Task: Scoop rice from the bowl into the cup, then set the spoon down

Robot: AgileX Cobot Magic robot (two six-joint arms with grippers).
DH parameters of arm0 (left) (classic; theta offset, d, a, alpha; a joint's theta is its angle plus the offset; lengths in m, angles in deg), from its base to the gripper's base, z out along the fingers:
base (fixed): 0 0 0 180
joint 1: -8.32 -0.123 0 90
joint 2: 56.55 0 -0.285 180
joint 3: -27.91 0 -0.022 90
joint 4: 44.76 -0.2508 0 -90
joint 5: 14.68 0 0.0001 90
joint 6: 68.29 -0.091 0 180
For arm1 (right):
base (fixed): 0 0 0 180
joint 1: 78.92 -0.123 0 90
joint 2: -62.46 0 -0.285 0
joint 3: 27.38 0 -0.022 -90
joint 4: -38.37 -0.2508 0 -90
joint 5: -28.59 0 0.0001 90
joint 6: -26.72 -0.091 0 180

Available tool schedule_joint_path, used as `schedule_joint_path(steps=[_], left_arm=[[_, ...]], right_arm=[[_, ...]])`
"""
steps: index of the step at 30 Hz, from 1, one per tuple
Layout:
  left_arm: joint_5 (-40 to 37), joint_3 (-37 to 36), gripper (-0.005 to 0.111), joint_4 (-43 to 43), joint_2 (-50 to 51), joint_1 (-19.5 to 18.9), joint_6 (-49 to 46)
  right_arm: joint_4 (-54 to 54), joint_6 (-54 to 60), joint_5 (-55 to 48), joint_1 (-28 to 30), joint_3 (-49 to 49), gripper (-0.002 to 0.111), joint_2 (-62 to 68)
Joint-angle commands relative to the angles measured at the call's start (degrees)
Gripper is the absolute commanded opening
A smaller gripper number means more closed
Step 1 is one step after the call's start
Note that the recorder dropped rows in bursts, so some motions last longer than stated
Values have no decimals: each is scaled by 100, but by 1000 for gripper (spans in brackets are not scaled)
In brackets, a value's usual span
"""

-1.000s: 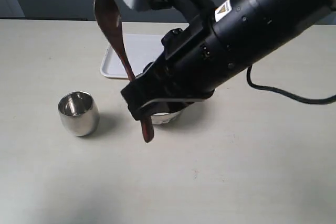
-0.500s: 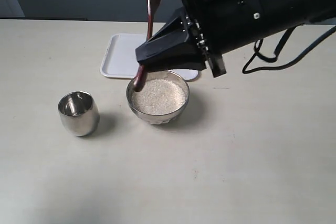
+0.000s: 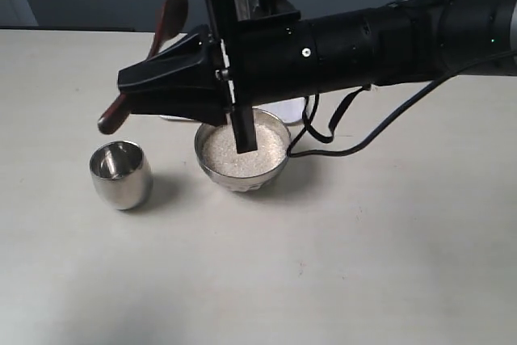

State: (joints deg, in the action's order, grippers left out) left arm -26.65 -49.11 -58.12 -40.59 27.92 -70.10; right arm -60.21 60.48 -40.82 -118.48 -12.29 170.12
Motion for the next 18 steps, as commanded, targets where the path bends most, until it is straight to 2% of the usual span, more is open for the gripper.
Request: schedule_joint_path(steps=[1,3,7,14,15,18], left_arm=[[48,-20,0,24,-42,57,17],[48,-20,0,24,-42,57,17],[48,-20,0,24,-42,57,17],[48,-20,0,24,-42,57,17],[48,-20,0,24,-42,57,17],[48,-20,0,24,-42,57,17]], right_arm=[[-136,336,-56,-418,19,-1,-91],[-136,524,-56,-583,19,-1,-100],[665,695,-56,-788,19,-1,-100],[931,784,-56,-722,19,-1,-100],[1041,784,23,-712,19,-1,-132],[1656,784,1288,-712,19,-1,-295]])
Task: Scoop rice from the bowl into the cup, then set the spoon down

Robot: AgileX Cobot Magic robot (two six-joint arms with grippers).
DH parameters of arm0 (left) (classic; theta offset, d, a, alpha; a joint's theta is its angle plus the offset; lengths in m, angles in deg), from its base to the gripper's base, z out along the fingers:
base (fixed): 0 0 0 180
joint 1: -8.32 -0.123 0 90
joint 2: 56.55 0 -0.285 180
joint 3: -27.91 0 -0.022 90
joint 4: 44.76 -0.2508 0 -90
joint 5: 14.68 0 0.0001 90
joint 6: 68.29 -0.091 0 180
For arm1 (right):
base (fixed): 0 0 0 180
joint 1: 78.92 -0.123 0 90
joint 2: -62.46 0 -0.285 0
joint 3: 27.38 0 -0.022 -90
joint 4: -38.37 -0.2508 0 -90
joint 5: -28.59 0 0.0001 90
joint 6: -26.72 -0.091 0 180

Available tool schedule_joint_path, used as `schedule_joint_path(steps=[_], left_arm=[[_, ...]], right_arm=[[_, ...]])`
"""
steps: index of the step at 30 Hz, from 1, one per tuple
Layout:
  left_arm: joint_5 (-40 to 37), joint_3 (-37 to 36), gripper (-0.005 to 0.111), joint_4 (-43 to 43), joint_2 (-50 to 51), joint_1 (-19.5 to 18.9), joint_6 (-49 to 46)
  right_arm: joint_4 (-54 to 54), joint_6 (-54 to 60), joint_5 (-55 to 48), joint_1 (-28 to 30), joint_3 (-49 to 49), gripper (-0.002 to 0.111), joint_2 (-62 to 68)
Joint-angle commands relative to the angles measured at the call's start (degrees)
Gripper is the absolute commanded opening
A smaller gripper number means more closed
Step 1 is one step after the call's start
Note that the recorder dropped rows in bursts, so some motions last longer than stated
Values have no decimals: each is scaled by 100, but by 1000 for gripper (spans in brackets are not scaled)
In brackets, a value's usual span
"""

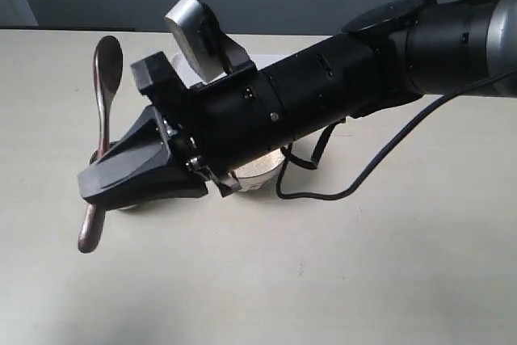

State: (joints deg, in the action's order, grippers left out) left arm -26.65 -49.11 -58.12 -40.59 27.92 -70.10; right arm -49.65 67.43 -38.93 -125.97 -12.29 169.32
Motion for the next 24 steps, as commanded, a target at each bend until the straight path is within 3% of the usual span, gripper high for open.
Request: schedule_joint_path(steps=[1,5,7,14,17,24], left_arm=[[48,-20,0,24,-42,57,17],[48,-20,0,24,-42,57,17],[48,-20,0,24,-42,57,17],[48,-20,0,24,-42,57,17],[48,-20,0,24,-42,57,17],[48,-20,0,24,-42,57,17]], right_arm=[[807,89,1581,37,19,-1,-297],[867,-464,3023,26,19,-1,-624],[497,-519,3256,26,19,-1,-757],[-502,-675,2186,89,19,-1,-558],[-1192,-105,1667,148,86,-1,-258],[-1192,826,1489,137,123,-1,-152]])
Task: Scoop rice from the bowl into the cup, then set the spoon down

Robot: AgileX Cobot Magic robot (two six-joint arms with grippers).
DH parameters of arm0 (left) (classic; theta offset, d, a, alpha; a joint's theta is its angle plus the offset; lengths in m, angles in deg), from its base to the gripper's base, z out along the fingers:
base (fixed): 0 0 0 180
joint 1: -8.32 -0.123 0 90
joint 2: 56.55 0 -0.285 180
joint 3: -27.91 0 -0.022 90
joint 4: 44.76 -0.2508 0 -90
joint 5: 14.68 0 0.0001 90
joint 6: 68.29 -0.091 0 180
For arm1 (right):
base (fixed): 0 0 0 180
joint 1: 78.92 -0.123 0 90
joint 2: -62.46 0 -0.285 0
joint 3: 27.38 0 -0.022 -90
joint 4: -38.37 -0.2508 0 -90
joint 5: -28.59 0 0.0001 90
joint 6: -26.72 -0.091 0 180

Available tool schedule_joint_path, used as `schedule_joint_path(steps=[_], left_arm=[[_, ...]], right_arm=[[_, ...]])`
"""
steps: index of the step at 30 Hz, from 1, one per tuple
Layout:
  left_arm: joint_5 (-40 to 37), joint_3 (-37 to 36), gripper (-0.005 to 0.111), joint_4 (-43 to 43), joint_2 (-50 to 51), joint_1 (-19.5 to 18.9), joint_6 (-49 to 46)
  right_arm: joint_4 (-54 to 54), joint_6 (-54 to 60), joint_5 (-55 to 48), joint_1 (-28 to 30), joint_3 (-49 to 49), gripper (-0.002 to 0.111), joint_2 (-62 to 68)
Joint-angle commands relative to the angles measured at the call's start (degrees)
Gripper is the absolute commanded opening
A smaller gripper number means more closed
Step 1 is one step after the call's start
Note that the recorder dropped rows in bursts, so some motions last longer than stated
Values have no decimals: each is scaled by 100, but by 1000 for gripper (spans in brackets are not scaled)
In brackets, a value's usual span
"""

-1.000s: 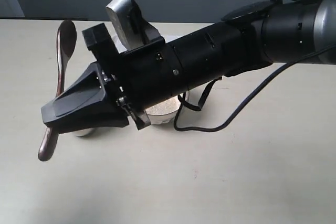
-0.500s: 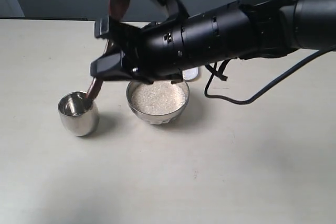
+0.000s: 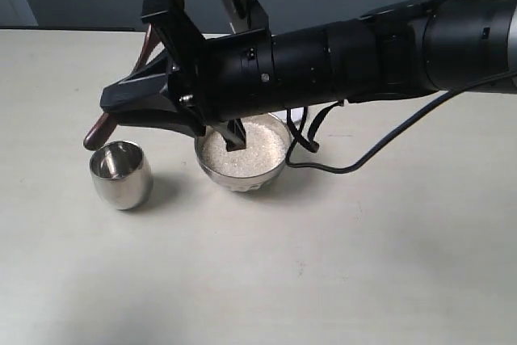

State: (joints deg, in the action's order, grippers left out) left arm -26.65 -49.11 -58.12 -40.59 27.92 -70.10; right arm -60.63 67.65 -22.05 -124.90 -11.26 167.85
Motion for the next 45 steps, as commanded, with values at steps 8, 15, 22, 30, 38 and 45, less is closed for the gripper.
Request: schedule_joint_path(steps=[8,15,22,30,38,45], left_arm=[[48,-20,0,24,-42,57,17],[36,-20,0,24,-42,57,17],[36,-20,0,24,-42,57,17],[36,-20,0,24,-42,57,17],[36,-20,0,24,-42,57,17],[36,-20,0,24,-42,57,17]], right_arm=[[-95,2266,-98,29,20,-1,-16],[-95,1686,-7,32,126,-1,-4],[719,629,-621,67,255,-1,-4],[3768,787,790,67,255,-1,-1016],[6825,-1019,1418,68,255,-1,-1697],[8264,-1483,-582,68,255,-1,-1561]])
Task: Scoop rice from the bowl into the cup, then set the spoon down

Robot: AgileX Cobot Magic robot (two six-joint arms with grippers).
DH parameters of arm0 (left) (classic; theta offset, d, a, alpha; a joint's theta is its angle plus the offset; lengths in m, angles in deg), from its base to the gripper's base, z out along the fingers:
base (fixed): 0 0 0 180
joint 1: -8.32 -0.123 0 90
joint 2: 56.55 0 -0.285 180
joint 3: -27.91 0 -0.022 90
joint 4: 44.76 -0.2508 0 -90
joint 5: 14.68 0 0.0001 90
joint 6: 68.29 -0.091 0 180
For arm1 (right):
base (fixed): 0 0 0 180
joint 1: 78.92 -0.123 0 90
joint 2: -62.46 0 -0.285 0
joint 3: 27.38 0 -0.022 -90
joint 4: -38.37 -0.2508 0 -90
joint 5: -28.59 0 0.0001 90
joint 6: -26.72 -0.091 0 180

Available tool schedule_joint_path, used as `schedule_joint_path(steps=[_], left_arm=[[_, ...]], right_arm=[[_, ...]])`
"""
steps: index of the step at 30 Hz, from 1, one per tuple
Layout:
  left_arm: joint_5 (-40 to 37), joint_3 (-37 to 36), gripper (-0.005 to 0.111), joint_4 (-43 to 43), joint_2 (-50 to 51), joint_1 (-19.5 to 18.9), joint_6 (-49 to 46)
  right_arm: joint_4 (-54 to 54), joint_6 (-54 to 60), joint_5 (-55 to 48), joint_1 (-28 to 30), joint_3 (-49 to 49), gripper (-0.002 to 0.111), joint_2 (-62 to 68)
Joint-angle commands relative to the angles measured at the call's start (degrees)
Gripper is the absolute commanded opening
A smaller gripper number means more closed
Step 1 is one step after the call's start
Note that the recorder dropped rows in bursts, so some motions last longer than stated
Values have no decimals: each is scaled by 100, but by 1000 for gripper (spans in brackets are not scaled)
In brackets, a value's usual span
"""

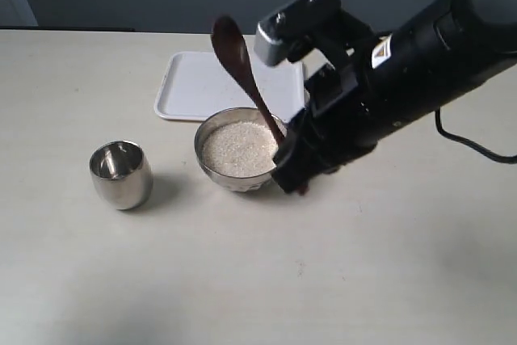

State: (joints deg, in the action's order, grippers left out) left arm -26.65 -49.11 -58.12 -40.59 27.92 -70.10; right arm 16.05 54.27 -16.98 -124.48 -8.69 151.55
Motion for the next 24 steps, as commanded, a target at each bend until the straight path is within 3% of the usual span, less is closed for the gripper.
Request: schedule_joint_path(steps=[1,5,17,20,24], left_arm=[[36,-20,0,24,-42,57,17],[36,-20,0,24,-42,57,17],[36,-20,0,24,-42,57,17],[36,-20,0,24,-42,57,17],[36,-20,0,24,-42,57,17]], right_arm=[[596,-146,-1407,27,-2,-1,98],[584,-146,-2440,27,-2,-1,269],[206,-168,-2440,27,-327,-1,494],[1003,-814,-2233,11,-354,-1,473],[3373,-3177,-1060,-127,-354,-1,460]])
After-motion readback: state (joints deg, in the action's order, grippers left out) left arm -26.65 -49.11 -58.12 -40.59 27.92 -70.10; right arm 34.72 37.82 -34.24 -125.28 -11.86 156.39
